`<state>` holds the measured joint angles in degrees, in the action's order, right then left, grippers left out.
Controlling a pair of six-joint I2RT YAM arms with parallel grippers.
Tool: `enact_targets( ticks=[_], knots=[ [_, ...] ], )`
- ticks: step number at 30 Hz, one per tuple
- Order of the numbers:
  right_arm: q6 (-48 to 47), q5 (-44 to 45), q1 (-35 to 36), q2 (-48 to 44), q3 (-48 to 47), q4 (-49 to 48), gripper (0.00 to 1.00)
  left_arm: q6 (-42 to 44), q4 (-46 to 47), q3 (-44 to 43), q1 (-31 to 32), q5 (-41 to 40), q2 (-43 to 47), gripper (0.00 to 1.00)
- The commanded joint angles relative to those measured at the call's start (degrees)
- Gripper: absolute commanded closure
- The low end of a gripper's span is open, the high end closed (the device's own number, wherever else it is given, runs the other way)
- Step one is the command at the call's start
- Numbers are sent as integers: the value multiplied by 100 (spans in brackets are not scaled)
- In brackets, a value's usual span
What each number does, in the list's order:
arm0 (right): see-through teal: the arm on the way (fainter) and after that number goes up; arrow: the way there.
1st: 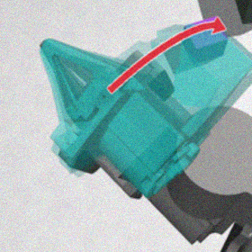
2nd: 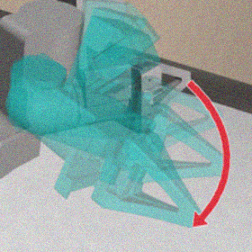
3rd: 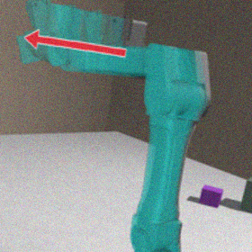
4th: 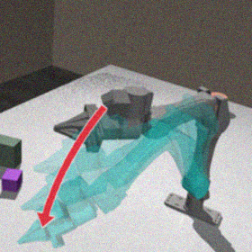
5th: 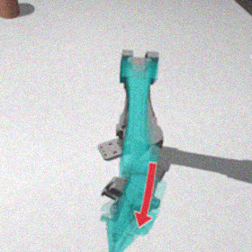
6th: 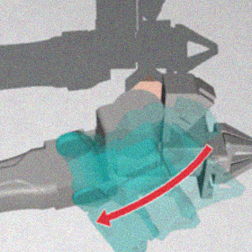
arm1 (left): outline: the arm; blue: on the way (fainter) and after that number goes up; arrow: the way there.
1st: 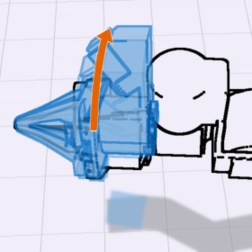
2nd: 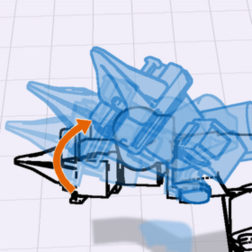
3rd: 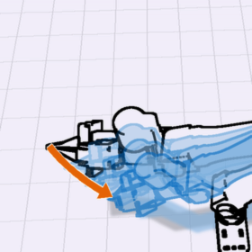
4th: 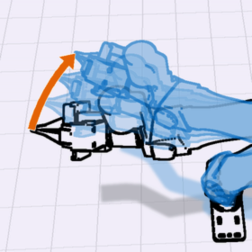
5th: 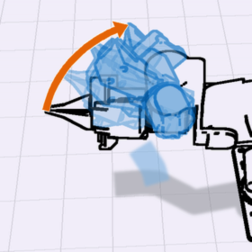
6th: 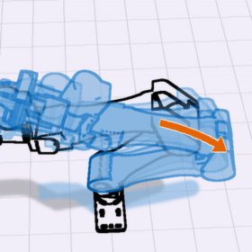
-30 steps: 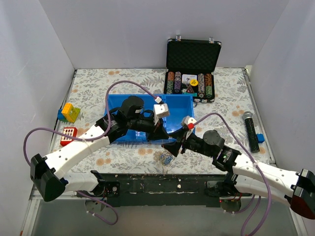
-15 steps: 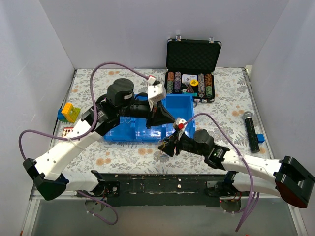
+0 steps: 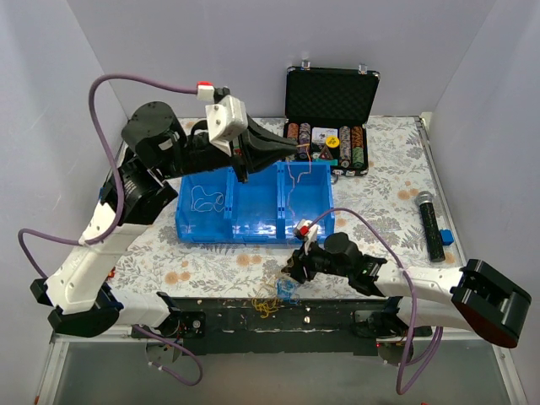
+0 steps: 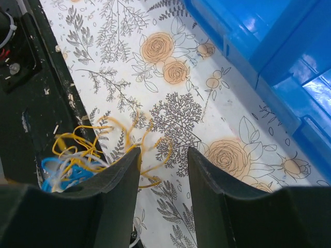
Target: Untangle the cables
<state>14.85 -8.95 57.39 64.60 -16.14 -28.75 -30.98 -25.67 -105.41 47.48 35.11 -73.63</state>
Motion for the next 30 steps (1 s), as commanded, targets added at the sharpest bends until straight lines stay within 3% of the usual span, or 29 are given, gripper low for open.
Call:
enact_targets(
  ticks=[1, 12, 20, 25, 30],
  knots=[
    [-88, 156, 45, 79, 41, 10, 51, 329, 317, -471, 24, -487, -38, 100],
    [-167, 578, 62, -114, -91, 431, 51, 453, 897, -674, 24, -953, 23, 100],
    [-474, 1378, 62, -1458, -731, 1327, 34, 462, 792, 361, 24, -778, 524, 100],
    [-711, 1448, 62, -1713, -1207, 1925, 29, 523, 713, 732, 33, -664, 665, 100],
    [-686, 1124, 62, -1951, -1321, 1751, 26, 541, 660, 758, 24, -629, 674, 100]
  ],
)
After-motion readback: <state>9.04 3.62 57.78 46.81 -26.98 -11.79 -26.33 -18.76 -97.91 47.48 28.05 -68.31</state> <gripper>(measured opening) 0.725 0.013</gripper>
